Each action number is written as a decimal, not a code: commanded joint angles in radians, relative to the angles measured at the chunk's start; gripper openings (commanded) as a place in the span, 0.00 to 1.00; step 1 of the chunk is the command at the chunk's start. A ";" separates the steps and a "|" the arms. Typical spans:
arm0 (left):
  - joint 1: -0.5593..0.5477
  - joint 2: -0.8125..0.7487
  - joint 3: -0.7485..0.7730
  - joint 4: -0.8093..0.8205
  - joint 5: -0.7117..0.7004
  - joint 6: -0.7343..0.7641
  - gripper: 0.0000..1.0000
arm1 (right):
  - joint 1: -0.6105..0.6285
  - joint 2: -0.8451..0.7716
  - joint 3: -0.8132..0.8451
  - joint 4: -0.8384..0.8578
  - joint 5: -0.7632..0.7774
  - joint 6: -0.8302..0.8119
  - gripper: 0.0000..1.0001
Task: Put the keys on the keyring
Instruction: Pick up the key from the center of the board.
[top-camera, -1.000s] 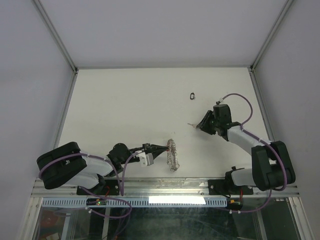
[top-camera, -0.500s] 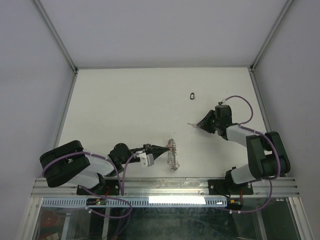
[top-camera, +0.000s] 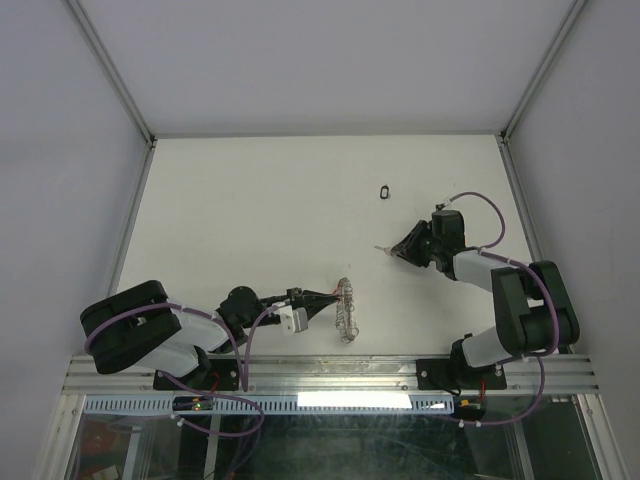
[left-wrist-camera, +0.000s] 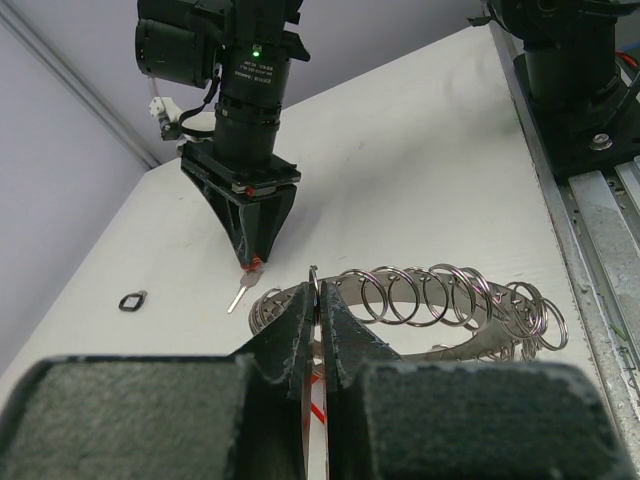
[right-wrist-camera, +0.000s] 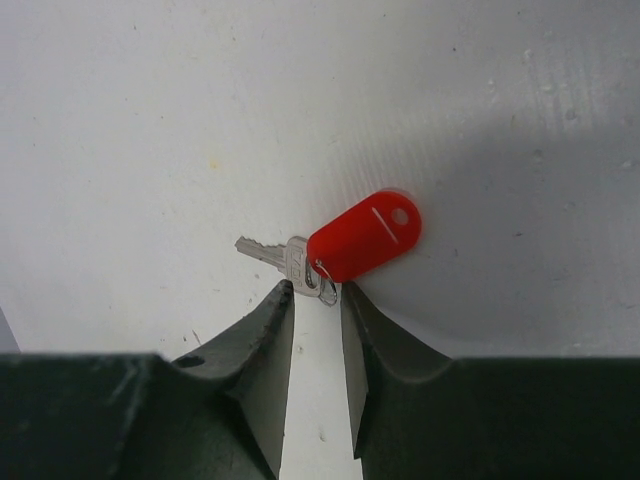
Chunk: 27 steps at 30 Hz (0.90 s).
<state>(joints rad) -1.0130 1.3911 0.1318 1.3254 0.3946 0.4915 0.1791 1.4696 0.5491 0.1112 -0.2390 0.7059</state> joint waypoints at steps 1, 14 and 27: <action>0.002 0.007 0.000 0.037 0.024 0.016 0.00 | -0.006 0.014 -0.001 0.017 -0.016 -0.011 0.28; 0.004 0.008 0.000 0.031 0.023 0.023 0.00 | -0.007 0.040 0.003 0.026 -0.003 -0.036 0.20; 0.004 0.006 0.002 0.018 0.016 0.030 0.00 | -0.007 0.014 -0.019 0.114 -0.024 -0.110 0.02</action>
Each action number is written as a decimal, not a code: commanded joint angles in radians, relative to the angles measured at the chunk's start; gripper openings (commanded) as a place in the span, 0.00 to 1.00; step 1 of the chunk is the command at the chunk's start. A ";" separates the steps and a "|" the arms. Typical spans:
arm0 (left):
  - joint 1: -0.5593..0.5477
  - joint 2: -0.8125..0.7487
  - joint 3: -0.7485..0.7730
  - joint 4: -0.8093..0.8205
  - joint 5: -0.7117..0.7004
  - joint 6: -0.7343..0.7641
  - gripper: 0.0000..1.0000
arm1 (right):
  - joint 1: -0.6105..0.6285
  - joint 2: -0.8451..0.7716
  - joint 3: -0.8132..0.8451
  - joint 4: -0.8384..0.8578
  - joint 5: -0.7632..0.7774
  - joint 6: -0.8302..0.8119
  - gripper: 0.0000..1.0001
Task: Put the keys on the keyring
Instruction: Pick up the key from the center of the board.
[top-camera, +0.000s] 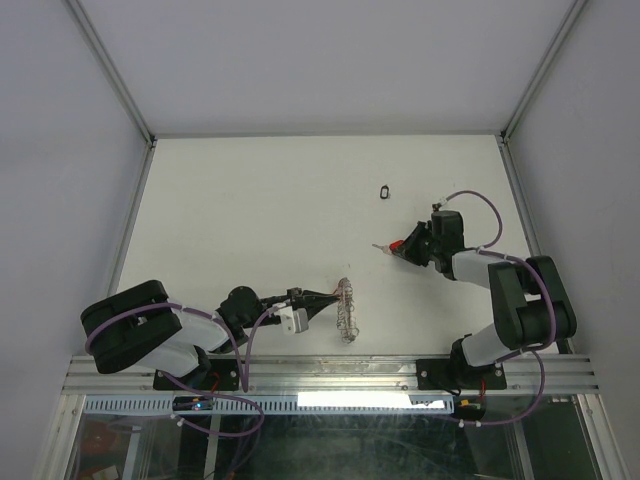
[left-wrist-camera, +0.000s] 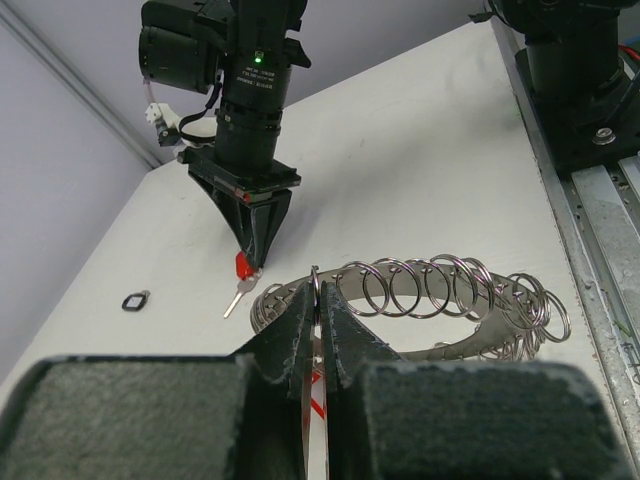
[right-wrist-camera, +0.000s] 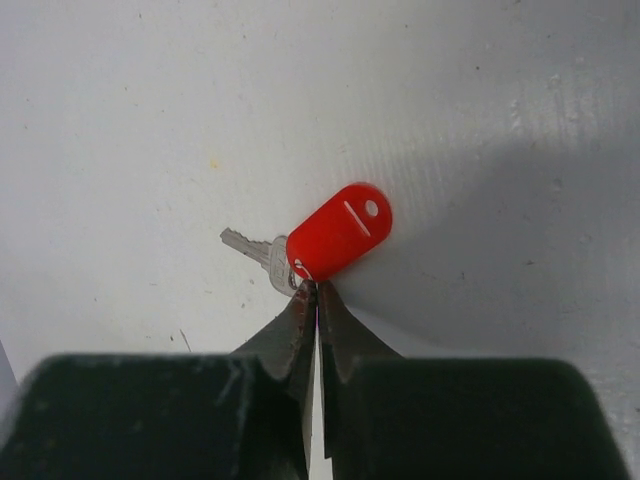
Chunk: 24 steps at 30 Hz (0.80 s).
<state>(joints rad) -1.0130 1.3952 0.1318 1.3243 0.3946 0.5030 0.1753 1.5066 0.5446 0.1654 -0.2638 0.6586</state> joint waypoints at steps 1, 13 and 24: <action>0.004 0.002 0.002 0.017 0.015 0.017 0.00 | -0.003 -0.040 -0.017 0.065 0.001 -0.074 0.00; 0.004 0.004 0.003 0.017 0.009 0.009 0.00 | -0.003 -0.232 -0.021 0.063 -0.008 -0.281 0.00; 0.004 0.004 0.003 0.027 -0.010 -0.004 0.00 | 0.039 -0.384 -0.017 0.026 -0.007 -0.403 0.00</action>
<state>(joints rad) -1.0130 1.3952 0.1318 1.3239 0.3931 0.5083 0.1837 1.1736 0.5156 0.1726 -0.2878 0.3210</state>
